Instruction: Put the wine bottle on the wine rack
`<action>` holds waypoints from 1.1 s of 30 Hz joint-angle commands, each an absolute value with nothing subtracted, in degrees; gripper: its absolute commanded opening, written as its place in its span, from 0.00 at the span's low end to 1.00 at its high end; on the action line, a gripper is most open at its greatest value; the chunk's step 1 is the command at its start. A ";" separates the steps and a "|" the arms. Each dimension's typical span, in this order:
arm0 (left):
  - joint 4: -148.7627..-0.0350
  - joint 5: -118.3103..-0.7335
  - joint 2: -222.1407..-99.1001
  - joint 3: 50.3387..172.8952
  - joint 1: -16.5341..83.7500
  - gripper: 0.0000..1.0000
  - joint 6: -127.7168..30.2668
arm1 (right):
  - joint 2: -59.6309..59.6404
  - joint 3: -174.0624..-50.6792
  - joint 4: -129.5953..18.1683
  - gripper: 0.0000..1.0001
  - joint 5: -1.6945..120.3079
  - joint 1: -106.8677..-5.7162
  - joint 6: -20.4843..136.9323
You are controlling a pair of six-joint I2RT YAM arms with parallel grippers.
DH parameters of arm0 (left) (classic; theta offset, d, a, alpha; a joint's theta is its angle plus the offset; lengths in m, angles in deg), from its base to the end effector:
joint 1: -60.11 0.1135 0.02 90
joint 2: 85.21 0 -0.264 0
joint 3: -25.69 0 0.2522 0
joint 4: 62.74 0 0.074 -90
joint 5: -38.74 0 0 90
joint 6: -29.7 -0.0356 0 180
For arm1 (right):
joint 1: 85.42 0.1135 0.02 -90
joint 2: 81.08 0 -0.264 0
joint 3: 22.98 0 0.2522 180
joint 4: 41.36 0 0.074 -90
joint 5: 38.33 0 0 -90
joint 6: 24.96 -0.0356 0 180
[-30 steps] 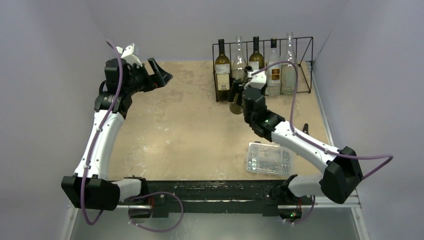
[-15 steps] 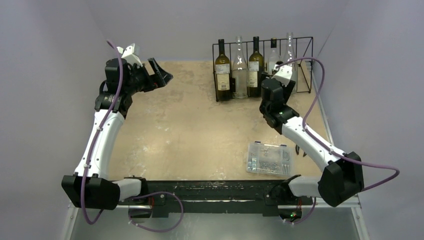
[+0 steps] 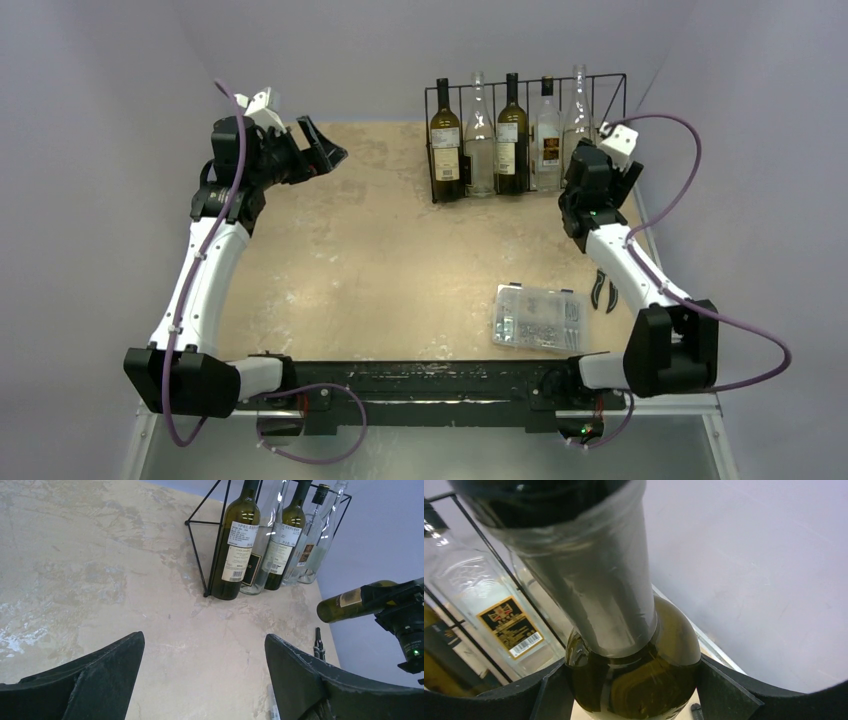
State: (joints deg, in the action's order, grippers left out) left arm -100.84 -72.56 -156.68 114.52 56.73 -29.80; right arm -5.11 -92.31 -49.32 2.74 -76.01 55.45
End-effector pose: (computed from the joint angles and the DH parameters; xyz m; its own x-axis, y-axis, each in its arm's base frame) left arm 0.2758 -0.0292 0.4011 -0.5046 -0.4439 -0.7405 0.1601 0.7947 -0.5855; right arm 0.3011 0.0227 0.3159 -0.1432 0.0872 -0.9858 0.6452 0.7636 -0.0262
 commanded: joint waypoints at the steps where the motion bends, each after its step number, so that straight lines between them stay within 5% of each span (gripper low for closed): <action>1: -97.70 -73.94 -156.83 114.89 57.18 0.91 -28.68 | -3.25 -94.35 -39.90 0.00 9.81 -80.75 55.03; 9: -97.83 -74.56 -157.11 115.16 57.67 0.91 -28.45 | 3.79 -94.25 -24.38 0.00 17.61 -84.96 61.06; 33: -95.31 -77.58 -157.77 113.98 58.76 0.91 -25.74 | 19.65 -114.17 -23.60 0.00 21.02 -92.87 68.91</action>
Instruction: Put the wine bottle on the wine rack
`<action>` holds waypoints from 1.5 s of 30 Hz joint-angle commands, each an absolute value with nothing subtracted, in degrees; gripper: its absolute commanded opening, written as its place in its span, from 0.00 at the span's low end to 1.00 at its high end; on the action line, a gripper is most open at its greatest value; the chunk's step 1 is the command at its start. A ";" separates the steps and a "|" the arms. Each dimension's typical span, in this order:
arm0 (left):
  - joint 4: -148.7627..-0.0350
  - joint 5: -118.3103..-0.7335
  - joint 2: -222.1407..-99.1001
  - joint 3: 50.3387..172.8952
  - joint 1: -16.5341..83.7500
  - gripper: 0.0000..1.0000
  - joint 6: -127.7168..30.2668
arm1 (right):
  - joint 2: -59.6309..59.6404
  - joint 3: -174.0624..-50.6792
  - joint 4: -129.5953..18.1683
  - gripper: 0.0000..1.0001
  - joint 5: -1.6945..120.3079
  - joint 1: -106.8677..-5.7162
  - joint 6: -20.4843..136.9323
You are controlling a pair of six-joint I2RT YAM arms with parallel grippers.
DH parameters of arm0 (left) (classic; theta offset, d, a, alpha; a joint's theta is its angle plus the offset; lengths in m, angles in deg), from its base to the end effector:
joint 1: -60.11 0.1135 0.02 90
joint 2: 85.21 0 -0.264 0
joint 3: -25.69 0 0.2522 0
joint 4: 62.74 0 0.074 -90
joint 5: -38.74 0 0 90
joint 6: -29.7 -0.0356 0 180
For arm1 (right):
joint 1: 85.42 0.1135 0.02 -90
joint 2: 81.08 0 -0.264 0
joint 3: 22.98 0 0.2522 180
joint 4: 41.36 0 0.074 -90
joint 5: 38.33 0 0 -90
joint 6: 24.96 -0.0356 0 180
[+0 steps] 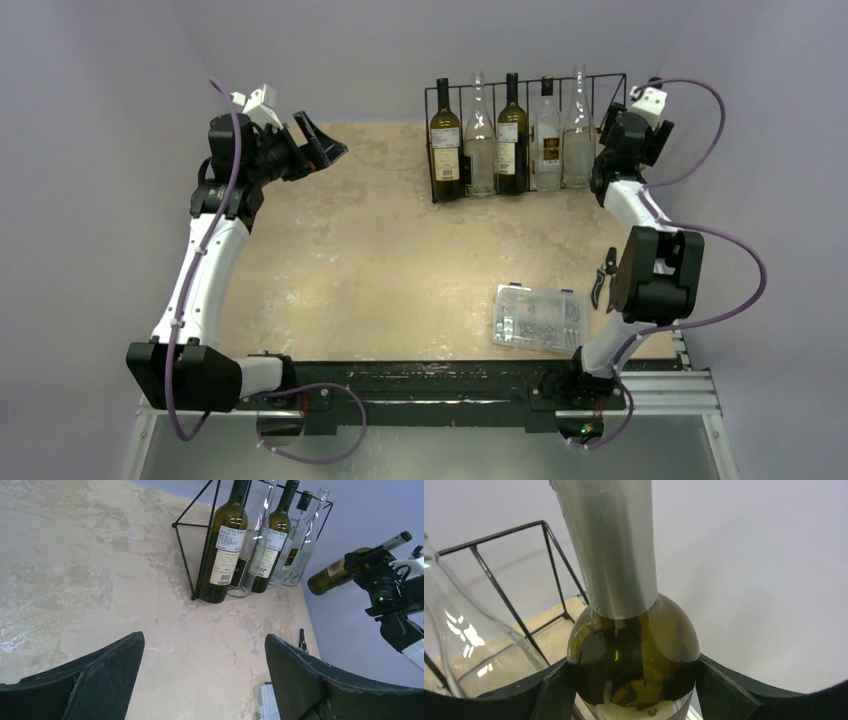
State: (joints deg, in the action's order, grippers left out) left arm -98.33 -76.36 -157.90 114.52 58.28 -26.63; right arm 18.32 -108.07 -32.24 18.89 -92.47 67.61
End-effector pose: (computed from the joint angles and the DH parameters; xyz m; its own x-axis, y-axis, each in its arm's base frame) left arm 0.2833 -0.0242 0.4003 -0.5147 -0.4859 -0.7064 0.1723 0.7485 -0.6403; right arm 0.4055 -0.0696 0.3022 -0.1183 -0.0234 -0.9927 0.6336 0.7679 -0.0936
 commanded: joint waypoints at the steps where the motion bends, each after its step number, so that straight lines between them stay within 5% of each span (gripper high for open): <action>1: -95.31 -77.42 -157.76 114.03 58.79 0.91 -25.80 | 20.93 -115.28 -23.83 0.00 20.92 -92.93 68.91; 25: -96.05 -76.96 -159.23 114.33 58.75 0.91 -26.39 | 39.12 -129.21 -28.68 0.00 29.58 -93.59 66.56; 45: -96.50 -76.46 -160.12 114.42 58.66 0.92 -26.89 | 43.19 -130.45 -31.04 0.54 33.34 -93.58 69.08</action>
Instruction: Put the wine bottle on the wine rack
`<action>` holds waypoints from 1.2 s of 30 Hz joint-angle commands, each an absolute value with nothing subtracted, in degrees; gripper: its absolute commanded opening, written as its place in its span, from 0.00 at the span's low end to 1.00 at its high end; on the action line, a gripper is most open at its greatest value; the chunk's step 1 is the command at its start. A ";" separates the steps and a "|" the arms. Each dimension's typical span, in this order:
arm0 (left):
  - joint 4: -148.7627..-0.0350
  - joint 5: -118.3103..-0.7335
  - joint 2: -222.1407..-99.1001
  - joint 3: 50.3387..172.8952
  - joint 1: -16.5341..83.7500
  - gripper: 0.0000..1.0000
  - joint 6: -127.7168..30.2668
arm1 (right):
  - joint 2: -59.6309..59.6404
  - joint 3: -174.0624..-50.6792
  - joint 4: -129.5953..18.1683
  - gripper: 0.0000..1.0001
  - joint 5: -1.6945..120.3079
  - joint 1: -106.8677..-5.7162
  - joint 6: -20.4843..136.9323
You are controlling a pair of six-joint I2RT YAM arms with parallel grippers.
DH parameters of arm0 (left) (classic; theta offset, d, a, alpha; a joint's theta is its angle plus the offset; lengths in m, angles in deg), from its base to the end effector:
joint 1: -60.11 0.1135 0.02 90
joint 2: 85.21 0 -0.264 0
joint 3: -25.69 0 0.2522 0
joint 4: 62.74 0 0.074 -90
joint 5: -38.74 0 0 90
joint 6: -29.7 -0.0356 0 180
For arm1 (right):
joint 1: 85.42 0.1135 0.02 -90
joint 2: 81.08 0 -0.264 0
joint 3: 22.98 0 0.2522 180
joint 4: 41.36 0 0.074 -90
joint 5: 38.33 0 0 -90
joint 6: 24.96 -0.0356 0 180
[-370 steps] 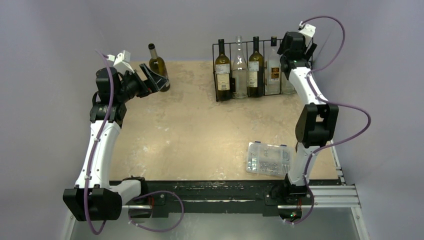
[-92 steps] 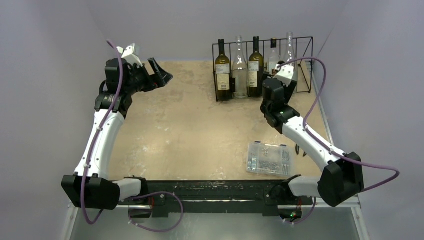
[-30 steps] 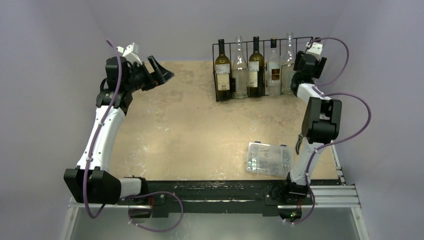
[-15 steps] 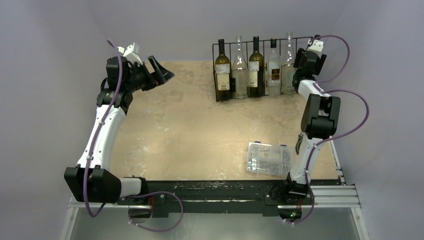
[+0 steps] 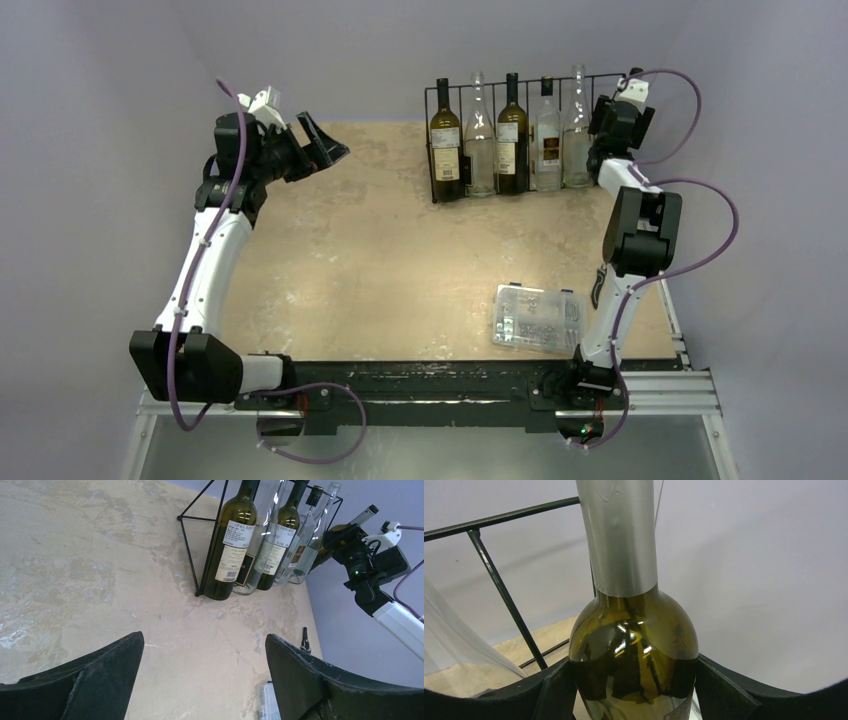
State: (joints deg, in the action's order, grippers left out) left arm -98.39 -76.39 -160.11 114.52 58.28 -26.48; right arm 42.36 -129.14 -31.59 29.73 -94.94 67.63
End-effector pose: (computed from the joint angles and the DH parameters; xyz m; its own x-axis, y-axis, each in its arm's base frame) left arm 0.2941 -0.0245 0.3898 -0.5429 -0.4868 -0.6843 0.1457 0.7479 -0.6476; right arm 0.5031 -0.0979 0.2449 -0.1522 -0.0170 -0.9882 0.5124 0.8536 -0.0936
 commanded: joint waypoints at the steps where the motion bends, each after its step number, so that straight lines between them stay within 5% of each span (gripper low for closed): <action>1: -96.58 -76.34 -160.07 114.50 58.62 0.92 -26.96 | 43.27 -130.69 -31.31 0.56 33.39 -93.58 69.08; 21: -96.79 -76.78 -160.47 114.83 58.75 0.92 -26.83 | 43.62 -136.82 -38.50 0.75 34.13 -93.50 67.45; 36: -96.23 -77.40 -159.86 114.56 58.73 0.92 -26.42 | 42.12 -139.41 -41.65 0.99 34.89 -93.42 65.81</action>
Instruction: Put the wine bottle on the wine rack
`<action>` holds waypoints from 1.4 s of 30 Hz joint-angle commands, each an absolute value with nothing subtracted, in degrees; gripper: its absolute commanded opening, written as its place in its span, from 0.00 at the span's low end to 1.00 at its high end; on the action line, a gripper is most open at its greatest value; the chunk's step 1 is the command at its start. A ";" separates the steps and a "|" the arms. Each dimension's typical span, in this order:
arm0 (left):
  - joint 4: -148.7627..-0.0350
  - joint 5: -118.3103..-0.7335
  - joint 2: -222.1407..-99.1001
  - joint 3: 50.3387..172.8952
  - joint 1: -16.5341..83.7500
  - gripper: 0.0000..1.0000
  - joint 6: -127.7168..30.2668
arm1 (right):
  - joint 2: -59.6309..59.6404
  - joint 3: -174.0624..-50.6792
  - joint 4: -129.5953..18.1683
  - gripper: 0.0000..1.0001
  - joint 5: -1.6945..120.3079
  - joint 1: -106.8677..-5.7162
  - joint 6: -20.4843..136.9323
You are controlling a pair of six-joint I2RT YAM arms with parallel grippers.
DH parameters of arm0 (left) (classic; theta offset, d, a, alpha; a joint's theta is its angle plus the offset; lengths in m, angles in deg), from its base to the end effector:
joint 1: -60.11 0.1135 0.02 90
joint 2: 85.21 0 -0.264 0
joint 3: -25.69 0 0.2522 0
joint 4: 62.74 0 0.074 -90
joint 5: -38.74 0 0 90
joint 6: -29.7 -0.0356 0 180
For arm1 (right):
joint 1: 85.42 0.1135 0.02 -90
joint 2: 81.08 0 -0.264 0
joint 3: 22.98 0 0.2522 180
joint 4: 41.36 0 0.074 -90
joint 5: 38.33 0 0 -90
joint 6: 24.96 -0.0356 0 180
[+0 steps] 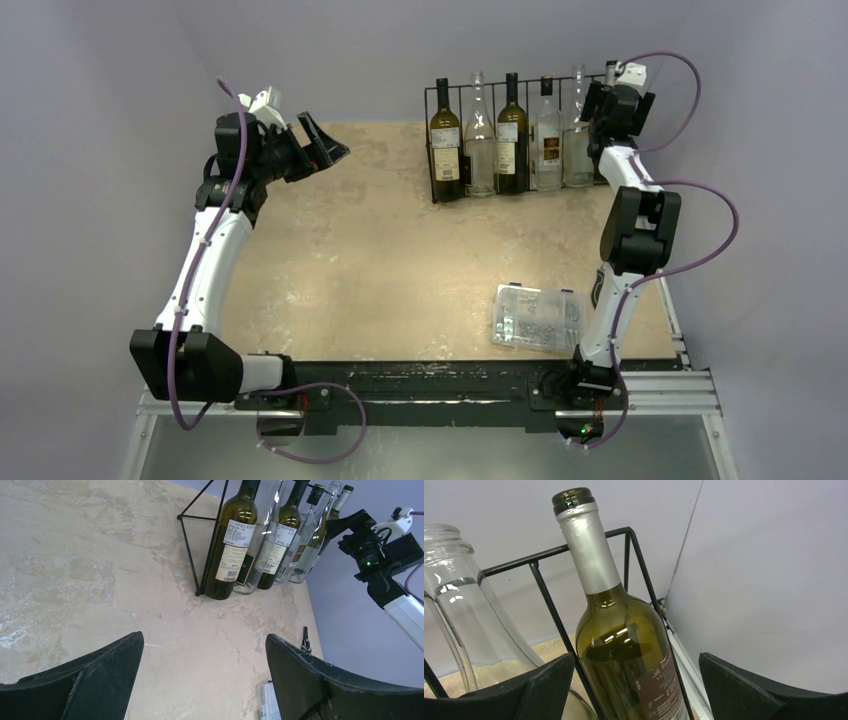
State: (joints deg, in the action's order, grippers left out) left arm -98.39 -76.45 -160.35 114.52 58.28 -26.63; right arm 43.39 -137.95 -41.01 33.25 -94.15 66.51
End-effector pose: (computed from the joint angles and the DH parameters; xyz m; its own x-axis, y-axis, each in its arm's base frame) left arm 0.2952 -0.0246 0.3886 -0.5458 -0.4845 -0.6836 0.1452 0.7488 -0.6466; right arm 0.5168 -0.0907 0.2724 -0.1687 0.0013 -0.9857 0.4482 0.8908 -0.0756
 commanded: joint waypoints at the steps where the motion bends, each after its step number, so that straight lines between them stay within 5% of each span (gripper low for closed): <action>1: -96.19 -77.07 -159.80 114.51 58.74 0.92 -26.47 | 41.60 -138.48 -41.00 0.99 34.62 -93.40 65.78; 11: -95.93 -78.19 -159.04 114.62 58.80 0.92 -25.76 | 34.95 -130.89 -39.50 0.98 34.30 -93.34 60.00; 21: -94.87 -79.31 -157.66 114.20 59.05 0.92 -24.73 | 16.24 -108.27 -30.78 0.99 33.57 -91.57 53.36; 28: -93.49 -80.26 -156.10 113.48 59.21 0.92 -23.81 | 2.15 -89.64 -28.46 0.99 44.35 -86.48 48.62; 35: -92.43 -80.44 -155.05 112.76 57.15 0.95 -23.46 | -12.51 -81.33 -36.00 0.99 49.72 -73.78 49.35; 42: -96.66 -74.13 -152.72 114.22 46.16 0.97 -30.73 | -25.28 -84.17 -56.08 0.99 54.77 -72.64 37.04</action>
State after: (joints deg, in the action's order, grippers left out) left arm -95.97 -77.17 -155.87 112.83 51.53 -25.67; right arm -19.45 -81.29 -43.68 51.48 -72.34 45.03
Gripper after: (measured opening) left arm 0.964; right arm 0.987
